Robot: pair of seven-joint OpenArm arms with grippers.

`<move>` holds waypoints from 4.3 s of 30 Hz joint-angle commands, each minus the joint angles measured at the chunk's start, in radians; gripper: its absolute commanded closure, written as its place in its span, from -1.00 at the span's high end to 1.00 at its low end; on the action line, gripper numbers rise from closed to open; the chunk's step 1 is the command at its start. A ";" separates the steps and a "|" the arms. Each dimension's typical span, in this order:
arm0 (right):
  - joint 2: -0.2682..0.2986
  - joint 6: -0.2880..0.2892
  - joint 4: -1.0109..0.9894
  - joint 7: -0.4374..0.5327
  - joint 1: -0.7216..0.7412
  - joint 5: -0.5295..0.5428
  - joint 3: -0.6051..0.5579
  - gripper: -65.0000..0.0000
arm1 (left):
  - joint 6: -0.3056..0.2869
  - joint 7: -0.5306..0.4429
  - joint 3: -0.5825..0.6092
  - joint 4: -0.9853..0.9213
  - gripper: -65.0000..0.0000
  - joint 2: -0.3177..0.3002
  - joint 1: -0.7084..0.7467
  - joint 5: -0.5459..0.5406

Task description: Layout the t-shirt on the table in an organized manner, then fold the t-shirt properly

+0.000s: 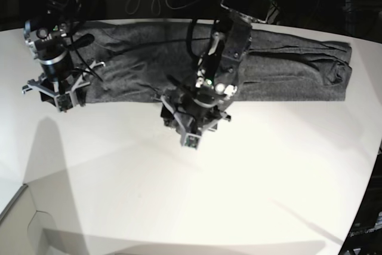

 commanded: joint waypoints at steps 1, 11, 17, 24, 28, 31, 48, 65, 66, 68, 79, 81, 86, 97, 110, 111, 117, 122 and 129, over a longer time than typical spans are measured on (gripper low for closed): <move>0.005 -0.004 0.013 0.023 0.009 0.014 -0.003 -0.18 | 0.005 -0.013 0.003 -0.009 0.09 0.012 -0.022 -0.002; 0.005 -0.004 0.011 0.023 0.030 0.014 -0.005 -0.18 | 0.006 -0.016 0.003 -0.166 0.09 0.012 -0.061 0.003; 0.005 -0.004 -0.002 0.023 0.030 0.014 -0.005 -0.18 | 0.006 -0.015 -0.003 -0.183 -0.34 0.004 -0.068 0.001; 0.005 -0.004 -0.002 0.023 0.030 0.014 -0.005 -0.19 | 0.006 -0.015 -0.006 -0.193 -0.98 0.003 -0.064 -0.002; 0.005 -0.004 -0.002 0.023 0.030 0.014 -0.005 -0.19 | 0.006 -0.009 -0.007 -0.058 -1.00 0.003 -0.034 -0.003; 0.005 -0.004 -0.002 0.023 0.030 0.014 -0.005 -0.19 | 0.000 0.022 -0.053 0.113 -1.00 -0.014 0.021 -0.003; 0.003 -0.004 -0.091 0.029 0.030 0.014 -0.031 -0.19 | -0.008 0.137 -0.774 0.581 -1.00 -0.254 0.359 -0.717; 0.003 -0.004 -0.091 0.024 0.030 0.014 -0.089 -0.19 | -0.239 0.138 -1.011 0.353 -1.00 -0.318 0.385 -0.873; 0.003 -0.004 -0.091 0.026 0.030 0.014 -0.089 -0.19 | -0.239 0.138 -1.012 0.344 -1.00 -0.318 0.385 -0.873; 0.003 -0.004 -0.091 0.026 0.030 0.014 -0.089 -0.19 | -0.239 0.138 -1.012 0.322 -1.00 -0.318 0.385 -0.869; 0.005 -0.004 -0.091 0.029 0.032 0.014 -0.089 -0.19 | -0.233 0.137 -1.015 0.290 -1.00 -0.323 0.413 -0.869; 0.005 -0.004 -0.091 0.029 0.032 0.014 -0.089 -0.19 | -0.232 0.137 -1.023 0.290 -0.94 -0.324 0.414 -0.869; 0.005 -0.004 -0.091 0.029 0.032 0.014 -0.089 -0.19 | -0.230 0.138 -1.153 0.290 -0.39 -0.281 0.407 -0.867; -0.020 -0.004 -0.091 0.023 0.021 0.014 -0.082 -0.06 | -0.238 0.138 -1.212 0.304 -0.24 -0.286 0.411 -0.876; -0.023 -0.004 -0.091 0.023 0.004 0.014 -0.082 0.00 | -0.239 0.138 -1.180 0.284 0.76 -0.381 0.414 -0.836; -0.024 -0.004 -0.091 0.023 0.004 0.014 -0.082 0.00 | -0.239 0.138 -1.155 0.273 0.78 -0.395 0.414 -0.809; -0.024 -0.004 -0.091 0.023 0.004 0.012 -0.082 0.00 | -0.285 0.129 -1.074 0.207 0.79 -0.409 0.402 -0.669; -0.024 -0.004 -0.091 0.023 0.004 0.012 -0.082 -0.01 | -0.431 0.128 -1.060 0.161 0.78 -0.390 0.356 -0.519; -0.024 -0.004 -0.091 0.023 0.002 0.012 -0.082 -0.01 | -0.514 0.128 -1.066 0.120 0.78 -0.357 0.318 -0.362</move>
